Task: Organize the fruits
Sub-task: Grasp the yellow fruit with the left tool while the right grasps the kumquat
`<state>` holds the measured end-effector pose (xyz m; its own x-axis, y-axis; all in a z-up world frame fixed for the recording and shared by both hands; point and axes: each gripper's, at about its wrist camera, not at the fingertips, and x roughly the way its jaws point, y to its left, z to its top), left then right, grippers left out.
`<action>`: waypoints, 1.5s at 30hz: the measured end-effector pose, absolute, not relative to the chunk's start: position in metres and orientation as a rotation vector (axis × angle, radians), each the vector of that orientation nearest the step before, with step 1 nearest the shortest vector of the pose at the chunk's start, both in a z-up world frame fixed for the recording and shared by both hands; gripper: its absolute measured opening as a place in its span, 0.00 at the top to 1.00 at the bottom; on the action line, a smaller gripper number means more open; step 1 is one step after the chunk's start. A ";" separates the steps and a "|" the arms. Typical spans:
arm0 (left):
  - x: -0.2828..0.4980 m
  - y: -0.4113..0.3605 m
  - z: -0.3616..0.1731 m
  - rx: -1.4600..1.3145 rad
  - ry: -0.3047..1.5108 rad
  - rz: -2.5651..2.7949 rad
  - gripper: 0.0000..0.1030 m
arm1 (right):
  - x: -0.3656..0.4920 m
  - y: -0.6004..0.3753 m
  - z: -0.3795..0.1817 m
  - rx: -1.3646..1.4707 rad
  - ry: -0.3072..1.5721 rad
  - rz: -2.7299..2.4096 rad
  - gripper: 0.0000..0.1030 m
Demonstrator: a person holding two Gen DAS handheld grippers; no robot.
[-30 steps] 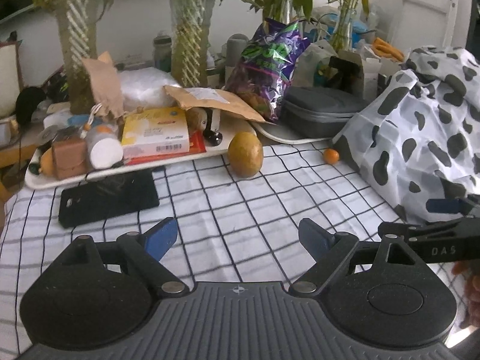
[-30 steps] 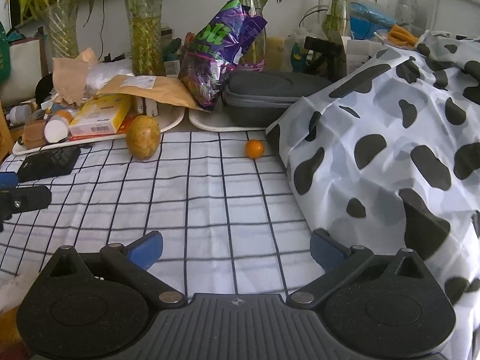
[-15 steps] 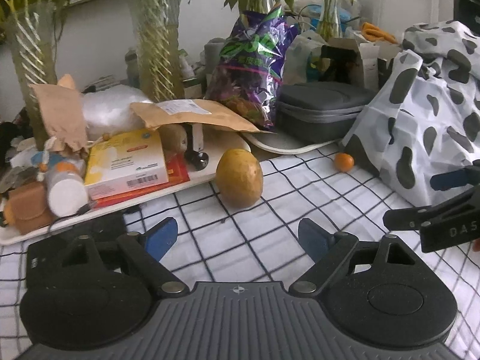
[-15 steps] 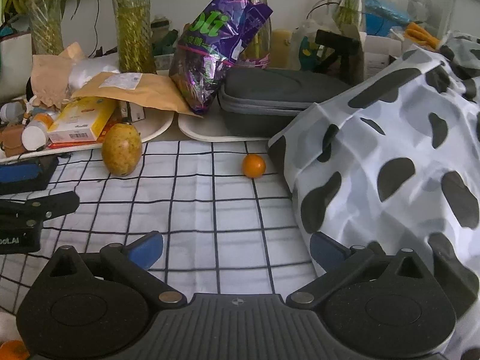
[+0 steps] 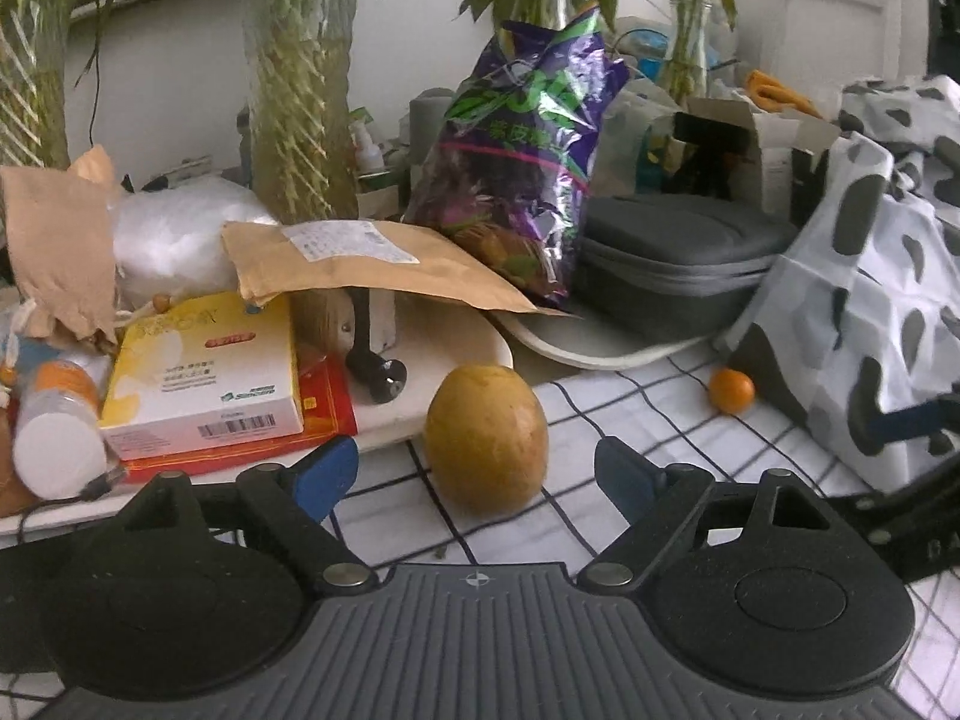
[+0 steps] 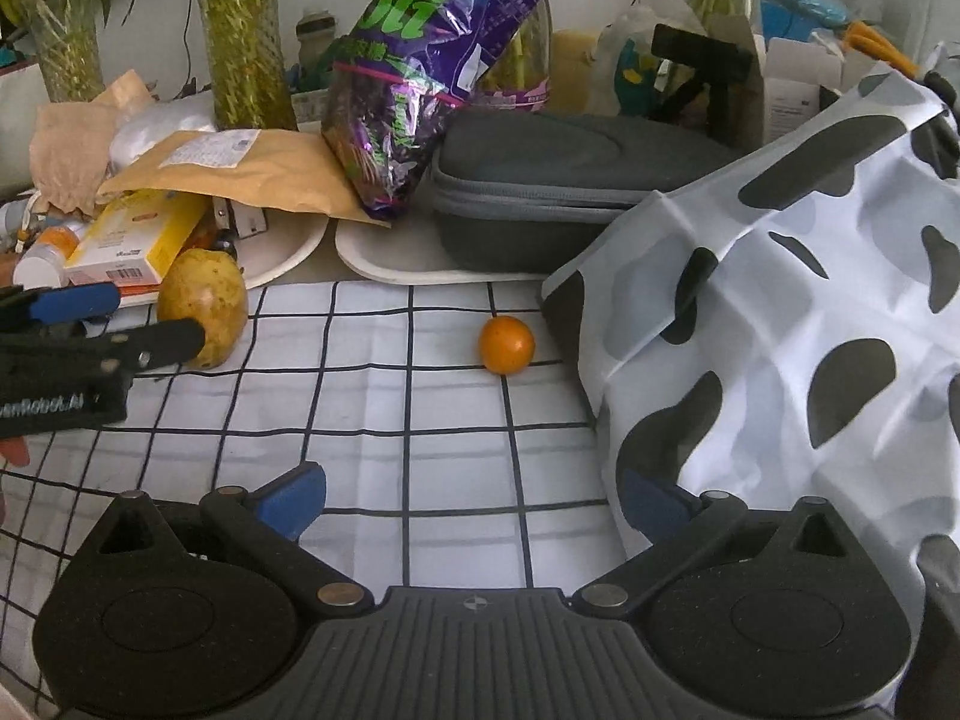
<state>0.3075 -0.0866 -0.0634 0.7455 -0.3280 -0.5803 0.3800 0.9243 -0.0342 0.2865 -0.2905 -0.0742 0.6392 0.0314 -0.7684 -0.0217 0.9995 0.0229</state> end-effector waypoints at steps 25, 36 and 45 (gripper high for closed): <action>0.340 -0.094 -0.083 0.017 0.708 -0.421 0.51 | 0.317 -0.295 -0.097 0.020 0.710 0.075 0.32; 0.340 -0.093 -0.083 0.010 0.716 -0.424 0.51 | 0.333 -0.301 -0.107 0.015 0.683 0.032 0.66; 0.333 -0.097 -0.073 0.031 0.697 -0.454 0.52 | 0.334 -0.301 -0.101 0.043 0.661 0.058 0.73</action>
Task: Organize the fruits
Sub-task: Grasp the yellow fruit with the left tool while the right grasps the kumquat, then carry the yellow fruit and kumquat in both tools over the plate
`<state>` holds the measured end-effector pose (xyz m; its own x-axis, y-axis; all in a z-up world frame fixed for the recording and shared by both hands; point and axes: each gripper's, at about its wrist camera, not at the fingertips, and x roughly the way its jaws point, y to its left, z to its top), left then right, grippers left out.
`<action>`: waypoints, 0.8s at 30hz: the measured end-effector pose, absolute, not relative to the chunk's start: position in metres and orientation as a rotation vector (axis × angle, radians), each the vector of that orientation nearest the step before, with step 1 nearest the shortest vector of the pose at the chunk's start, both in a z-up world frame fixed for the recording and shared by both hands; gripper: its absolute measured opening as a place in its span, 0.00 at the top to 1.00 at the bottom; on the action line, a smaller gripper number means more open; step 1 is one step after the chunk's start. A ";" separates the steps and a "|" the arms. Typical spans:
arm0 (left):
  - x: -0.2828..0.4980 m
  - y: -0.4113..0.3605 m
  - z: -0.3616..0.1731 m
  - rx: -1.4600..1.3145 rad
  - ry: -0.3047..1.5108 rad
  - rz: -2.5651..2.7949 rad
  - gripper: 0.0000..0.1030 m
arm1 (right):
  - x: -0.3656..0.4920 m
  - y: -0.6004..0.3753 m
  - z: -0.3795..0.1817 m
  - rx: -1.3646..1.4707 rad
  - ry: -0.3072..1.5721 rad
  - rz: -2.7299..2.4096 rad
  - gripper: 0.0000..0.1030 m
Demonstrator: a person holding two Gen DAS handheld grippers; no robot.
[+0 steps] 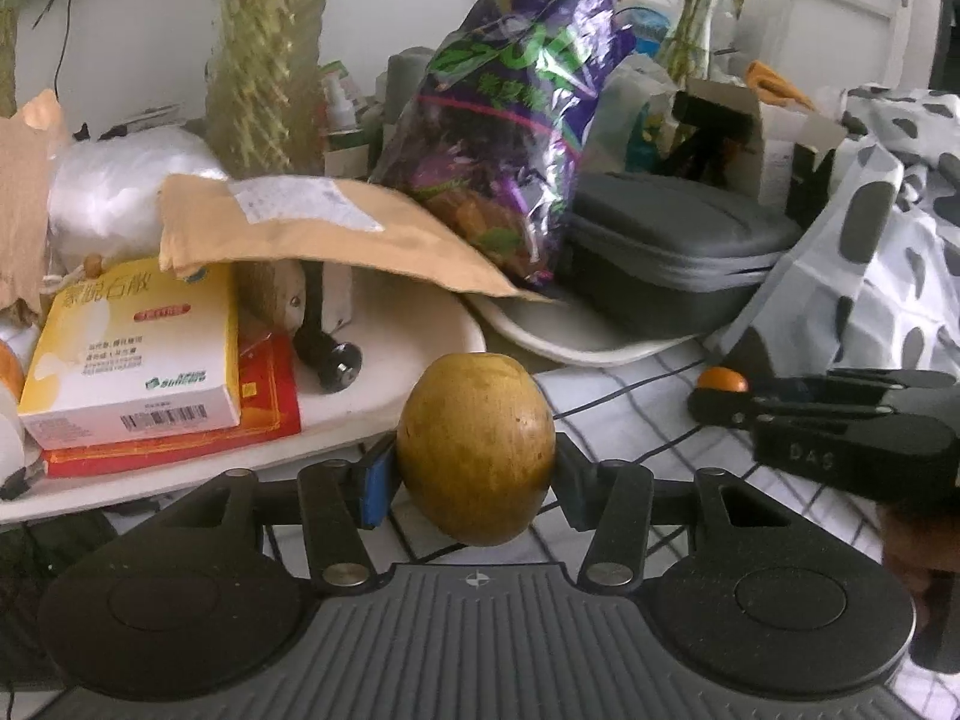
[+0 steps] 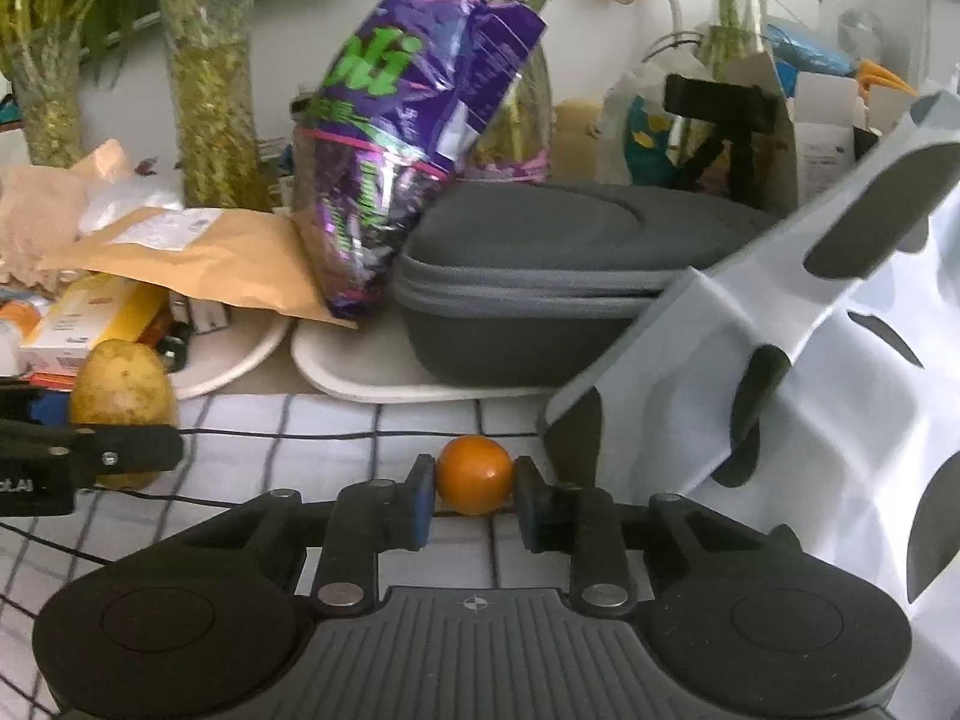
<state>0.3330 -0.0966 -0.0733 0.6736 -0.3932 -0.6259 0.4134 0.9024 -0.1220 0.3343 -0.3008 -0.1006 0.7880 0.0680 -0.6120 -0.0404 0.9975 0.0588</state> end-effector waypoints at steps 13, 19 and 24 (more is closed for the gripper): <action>0.311 -0.106 -0.050 0.053 0.669 -0.481 0.52 | 0.314 -0.288 -0.076 0.029 0.632 0.095 0.73; 0.301 -0.104 -0.043 0.040 0.672 -0.482 0.52 | 0.303 -0.290 -0.066 0.065 0.628 0.103 0.73; 0.290 -0.099 -0.030 0.027 0.659 -0.480 0.52 | 0.288 -0.288 -0.058 0.079 0.624 0.113 0.73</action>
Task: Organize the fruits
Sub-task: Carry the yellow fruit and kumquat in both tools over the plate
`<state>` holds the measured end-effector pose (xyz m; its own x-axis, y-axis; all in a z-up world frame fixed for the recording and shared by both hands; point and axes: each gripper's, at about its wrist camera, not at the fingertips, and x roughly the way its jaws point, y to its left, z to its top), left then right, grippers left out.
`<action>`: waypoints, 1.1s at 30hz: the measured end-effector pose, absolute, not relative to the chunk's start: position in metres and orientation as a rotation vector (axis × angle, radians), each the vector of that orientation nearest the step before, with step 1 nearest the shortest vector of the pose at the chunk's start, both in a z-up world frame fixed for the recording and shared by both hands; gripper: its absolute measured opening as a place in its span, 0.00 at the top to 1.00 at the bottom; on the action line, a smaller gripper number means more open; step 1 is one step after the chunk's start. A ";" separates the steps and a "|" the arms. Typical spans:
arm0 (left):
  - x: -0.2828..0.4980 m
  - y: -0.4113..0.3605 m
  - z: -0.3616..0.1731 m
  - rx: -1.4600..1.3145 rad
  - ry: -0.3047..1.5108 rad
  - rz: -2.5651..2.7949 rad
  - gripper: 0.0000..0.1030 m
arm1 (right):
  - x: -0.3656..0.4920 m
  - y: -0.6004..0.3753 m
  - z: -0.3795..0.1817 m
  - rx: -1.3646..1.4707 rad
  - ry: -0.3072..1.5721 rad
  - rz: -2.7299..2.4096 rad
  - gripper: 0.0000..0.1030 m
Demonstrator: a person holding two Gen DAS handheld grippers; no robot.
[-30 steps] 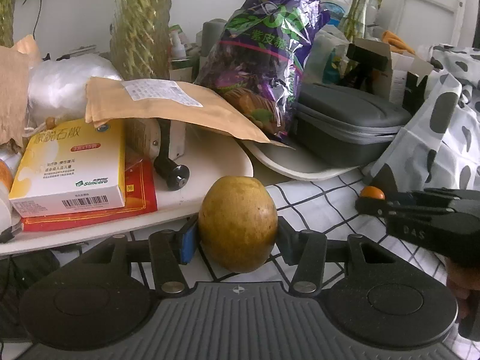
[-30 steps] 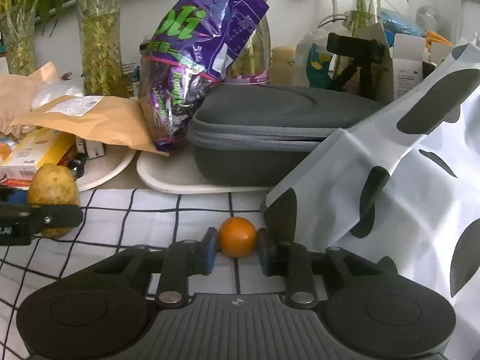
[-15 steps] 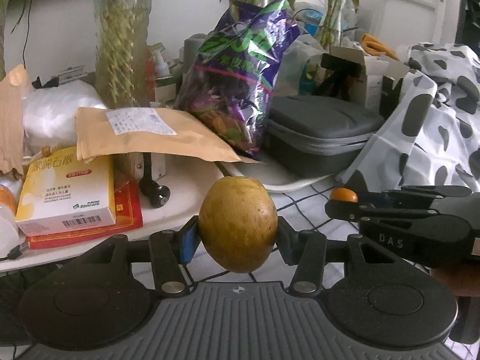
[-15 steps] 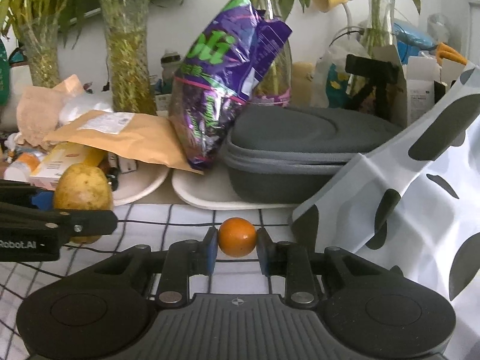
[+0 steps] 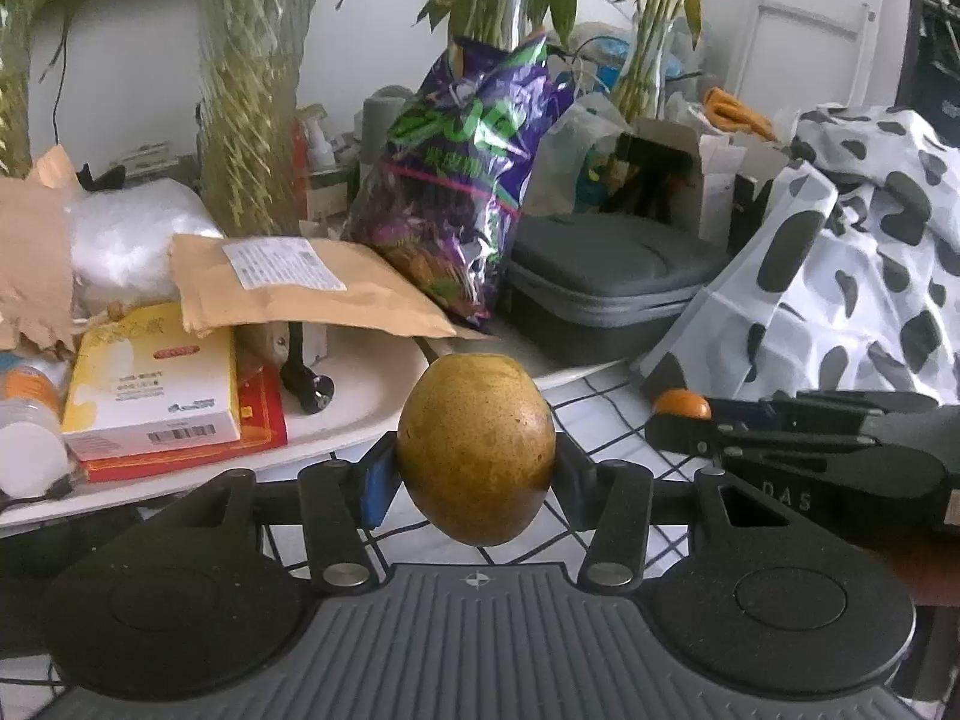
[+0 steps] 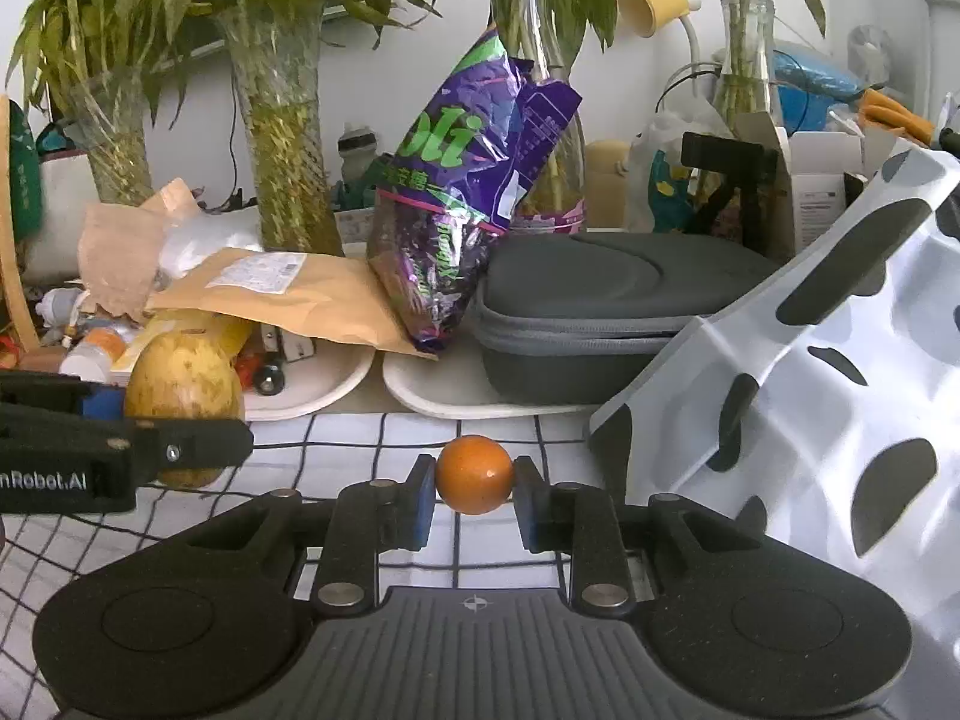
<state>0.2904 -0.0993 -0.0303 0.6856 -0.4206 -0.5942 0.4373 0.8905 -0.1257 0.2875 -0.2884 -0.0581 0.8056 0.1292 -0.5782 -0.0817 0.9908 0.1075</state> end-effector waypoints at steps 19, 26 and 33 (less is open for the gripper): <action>0.207 -0.070 0.015 0.029 0.615 -0.493 0.52 | 0.205 -0.267 -0.015 0.099 0.597 0.204 0.73; 0.154 -0.057 0.022 0.065 0.616 -0.504 0.52 | 0.157 -0.247 -0.003 0.070 0.597 0.277 0.73; 0.108 -0.048 0.016 0.087 0.651 -0.498 0.52 | 0.111 -0.228 -0.001 0.043 0.612 0.342 0.73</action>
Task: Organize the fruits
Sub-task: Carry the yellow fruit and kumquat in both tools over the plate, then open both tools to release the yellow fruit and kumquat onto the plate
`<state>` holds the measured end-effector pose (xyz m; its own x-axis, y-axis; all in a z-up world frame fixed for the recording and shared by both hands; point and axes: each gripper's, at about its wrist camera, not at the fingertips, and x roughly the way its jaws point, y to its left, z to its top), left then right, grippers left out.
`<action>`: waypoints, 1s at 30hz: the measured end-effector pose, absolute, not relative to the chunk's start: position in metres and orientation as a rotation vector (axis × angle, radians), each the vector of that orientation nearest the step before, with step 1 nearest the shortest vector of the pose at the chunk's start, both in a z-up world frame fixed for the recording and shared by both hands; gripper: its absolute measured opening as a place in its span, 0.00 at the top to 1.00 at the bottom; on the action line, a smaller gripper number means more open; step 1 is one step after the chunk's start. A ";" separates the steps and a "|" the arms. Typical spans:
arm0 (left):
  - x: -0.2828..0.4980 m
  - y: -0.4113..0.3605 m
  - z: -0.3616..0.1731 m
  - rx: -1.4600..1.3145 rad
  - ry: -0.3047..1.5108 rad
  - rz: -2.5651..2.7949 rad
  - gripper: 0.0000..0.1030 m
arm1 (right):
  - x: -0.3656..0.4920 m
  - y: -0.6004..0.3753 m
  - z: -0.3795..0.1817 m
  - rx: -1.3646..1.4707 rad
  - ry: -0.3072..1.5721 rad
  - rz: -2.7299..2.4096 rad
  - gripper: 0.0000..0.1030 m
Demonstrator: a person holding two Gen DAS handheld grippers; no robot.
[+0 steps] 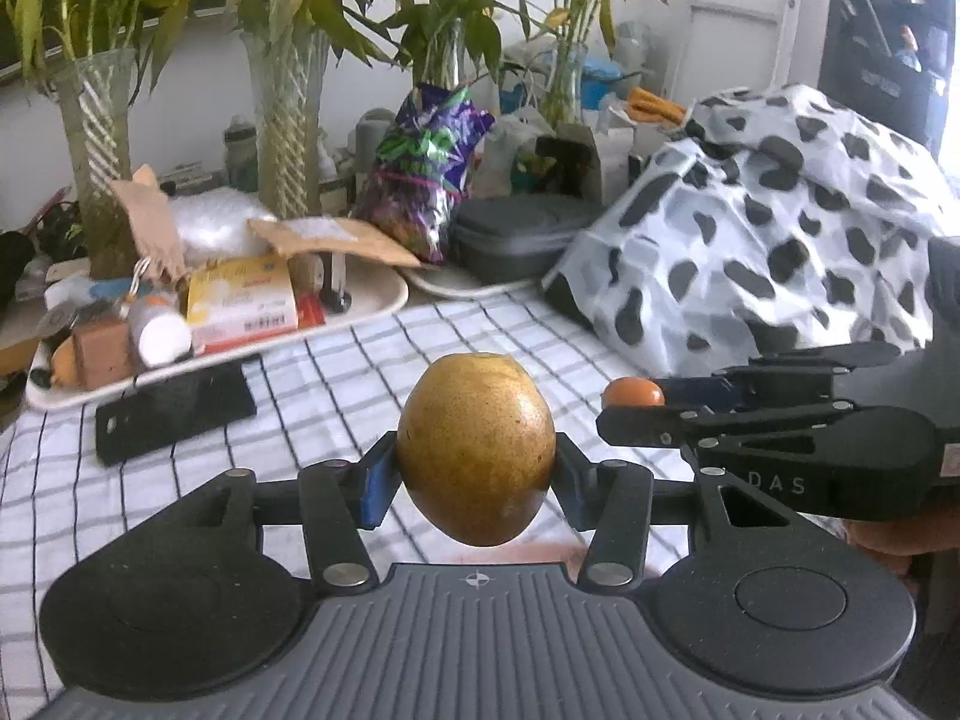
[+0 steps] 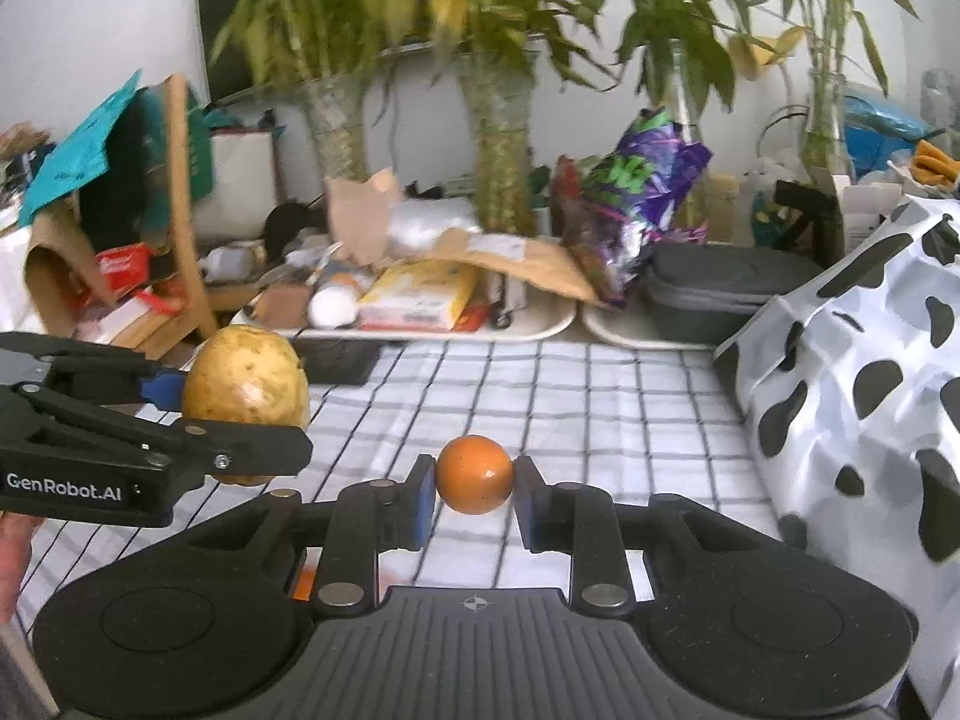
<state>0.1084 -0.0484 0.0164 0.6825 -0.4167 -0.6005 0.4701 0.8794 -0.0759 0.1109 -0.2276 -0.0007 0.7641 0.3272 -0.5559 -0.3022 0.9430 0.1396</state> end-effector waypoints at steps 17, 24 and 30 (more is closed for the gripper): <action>0.057 -0.027 0.008 0.051 0.711 -0.466 0.52 | 0.061 -0.206 -0.019 0.090 0.756 0.443 0.72; 0.066 -0.019 0.000 0.002 0.770 -0.436 0.51 | 0.058 -0.216 -0.013 0.139 0.727 0.405 0.25; 0.075 -0.022 -0.007 -0.013 0.831 -0.407 0.51 | 0.054 -0.222 -0.010 0.152 0.730 0.376 0.17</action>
<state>0.0751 -0.0219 -0.0067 0.6014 -0.3567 -0.7149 0.3467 0.9227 -0.1688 0.0545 -0.2220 -0.0099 0.6818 0.3864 -0.6211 -0.2815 0.9223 0.2649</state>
